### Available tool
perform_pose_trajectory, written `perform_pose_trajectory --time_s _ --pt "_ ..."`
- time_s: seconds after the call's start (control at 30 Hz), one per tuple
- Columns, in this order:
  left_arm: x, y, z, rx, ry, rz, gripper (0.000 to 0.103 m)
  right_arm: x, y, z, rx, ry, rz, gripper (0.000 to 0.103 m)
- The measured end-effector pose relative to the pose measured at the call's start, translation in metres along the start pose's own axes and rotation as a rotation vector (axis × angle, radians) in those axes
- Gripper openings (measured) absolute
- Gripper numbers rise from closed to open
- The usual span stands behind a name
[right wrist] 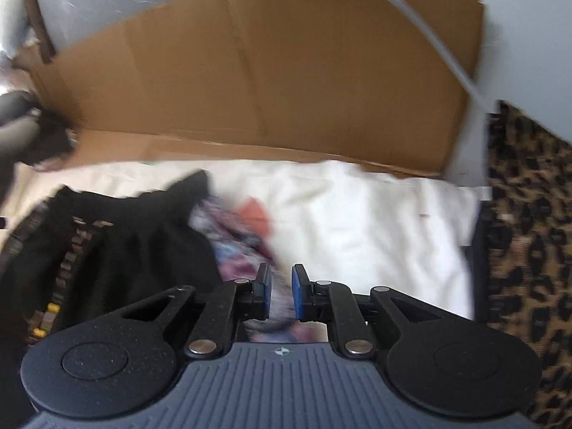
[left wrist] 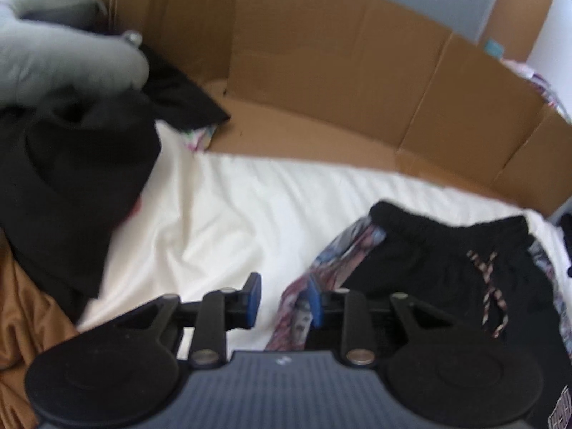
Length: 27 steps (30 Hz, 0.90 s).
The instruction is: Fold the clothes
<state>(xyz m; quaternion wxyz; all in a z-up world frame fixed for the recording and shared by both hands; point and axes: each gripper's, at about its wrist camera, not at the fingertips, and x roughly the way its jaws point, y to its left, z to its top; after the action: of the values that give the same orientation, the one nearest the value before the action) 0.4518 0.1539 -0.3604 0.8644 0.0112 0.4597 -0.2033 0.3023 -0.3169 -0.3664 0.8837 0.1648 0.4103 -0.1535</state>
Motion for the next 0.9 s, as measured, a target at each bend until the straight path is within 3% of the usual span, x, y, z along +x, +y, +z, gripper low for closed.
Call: perform_pose_trajectory --time_s 0.2,0.33,0.53,0.63,0.8,0.87,0.9 --pt "0.000 -0.039 -0.002 0.041 0.006 -0.092 0.029 0.020 0.040 0.004 -0.049 0.014 0.046 0.012" --pt "0.020 -0.063 -0.015 0.072 0.060 -0.133 0.028 0.040 0.049 0.004 -0.031 0.036 0.065 0.012" --pt "0.054 -0.059 -0.020 0.067 0.116 -0.045 0.021 0.065 0.040 0.005 -0.026 0.049 0.008 0.015" --pt "0.064 -0.042 -0.018 0.054 0.126 0.017 0.003 0.078 0.030 0.008 -0.037 0.063 -0.022 0.009" --pt "0.064 -0.038 -0.015 0.077 0.118 0.063 0.003 0.082 0.025 0.016 0.000 0.064 -0.085 0.004" --pt "0.059 -0.041 -0.014 0.068 0.143 0.080 0.003 0.075 0.027 0.017 0.036 0.077 -0.086 0.009" --pt "0.055 -0.042 -0.013 0.054 0.162 0.080 0.010 0.068 0.029 0.017 0.048 0.078 -0.076 0.017"
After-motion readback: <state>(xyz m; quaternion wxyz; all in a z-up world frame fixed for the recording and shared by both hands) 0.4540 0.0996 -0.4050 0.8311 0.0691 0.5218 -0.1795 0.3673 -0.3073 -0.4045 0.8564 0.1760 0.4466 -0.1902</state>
